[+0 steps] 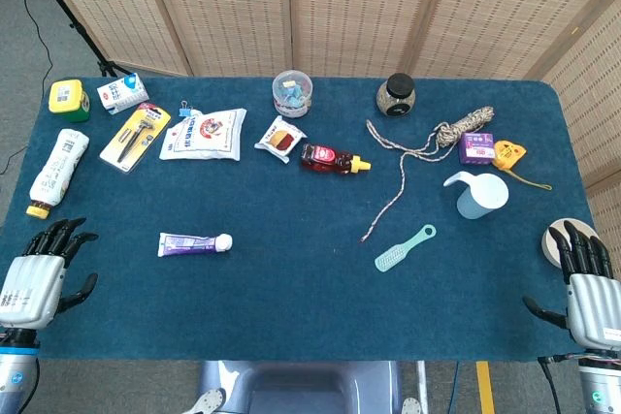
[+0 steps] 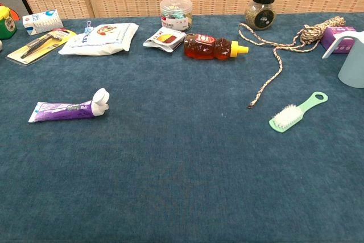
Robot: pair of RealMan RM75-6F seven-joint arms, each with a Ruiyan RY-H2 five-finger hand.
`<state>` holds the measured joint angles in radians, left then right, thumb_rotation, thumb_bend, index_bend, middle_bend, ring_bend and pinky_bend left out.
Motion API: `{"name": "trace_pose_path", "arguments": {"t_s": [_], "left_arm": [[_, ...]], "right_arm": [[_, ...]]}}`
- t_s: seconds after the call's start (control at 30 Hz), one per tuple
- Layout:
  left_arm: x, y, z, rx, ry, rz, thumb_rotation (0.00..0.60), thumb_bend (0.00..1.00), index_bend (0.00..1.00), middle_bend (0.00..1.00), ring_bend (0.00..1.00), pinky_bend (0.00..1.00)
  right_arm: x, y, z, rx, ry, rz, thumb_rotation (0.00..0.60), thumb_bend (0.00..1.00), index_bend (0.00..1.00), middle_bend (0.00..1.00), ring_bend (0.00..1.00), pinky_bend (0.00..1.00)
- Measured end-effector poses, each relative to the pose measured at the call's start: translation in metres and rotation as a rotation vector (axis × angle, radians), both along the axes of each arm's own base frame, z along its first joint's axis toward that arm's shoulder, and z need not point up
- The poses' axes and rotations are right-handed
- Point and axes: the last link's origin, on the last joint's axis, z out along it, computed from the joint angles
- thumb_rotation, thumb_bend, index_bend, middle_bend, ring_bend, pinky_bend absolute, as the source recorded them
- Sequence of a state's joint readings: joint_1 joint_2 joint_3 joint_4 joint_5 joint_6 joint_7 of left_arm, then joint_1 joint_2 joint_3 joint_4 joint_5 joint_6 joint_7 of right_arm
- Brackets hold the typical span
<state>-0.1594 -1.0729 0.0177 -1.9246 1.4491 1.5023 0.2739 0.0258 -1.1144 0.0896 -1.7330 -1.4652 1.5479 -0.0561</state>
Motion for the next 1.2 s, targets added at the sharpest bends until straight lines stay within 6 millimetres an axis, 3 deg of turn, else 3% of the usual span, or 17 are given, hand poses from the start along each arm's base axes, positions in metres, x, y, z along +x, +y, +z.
{"name": "trace_pose_path", "arguments": {"t_s": [0.73,0.97,1.2], "left_arm": [[0.002,0.007,-0.002,-0.039,0.011,-0.03,0.6,0.32,0.27,0.16,0.15,0.17],[0.013,0.021,-0.015,-0.077,0.021,-0.067,0.6,0.33,0.38,0.31,0.27,0.25],[0.03,0.037,-0.034,-0.115,0.059,-0.132,0.6,0.33,0.34,0.33,0.28,0.26]], "right_arm": [[0.002,0.01,0.003,-0.007,-0.002,-0.014,0.6,0.0,0.0,0.0,0.0,0.0],[-0.003,0.023,0.007,-0.034,-0.002,-0.047,0.6,0.0,0.0,0.0,0.0,0.0],[-0.005,0.028,0.01,-0.039,-0.004,-0.06,0.6,0.0,0.0,0.0,0.0,0.0]]}}
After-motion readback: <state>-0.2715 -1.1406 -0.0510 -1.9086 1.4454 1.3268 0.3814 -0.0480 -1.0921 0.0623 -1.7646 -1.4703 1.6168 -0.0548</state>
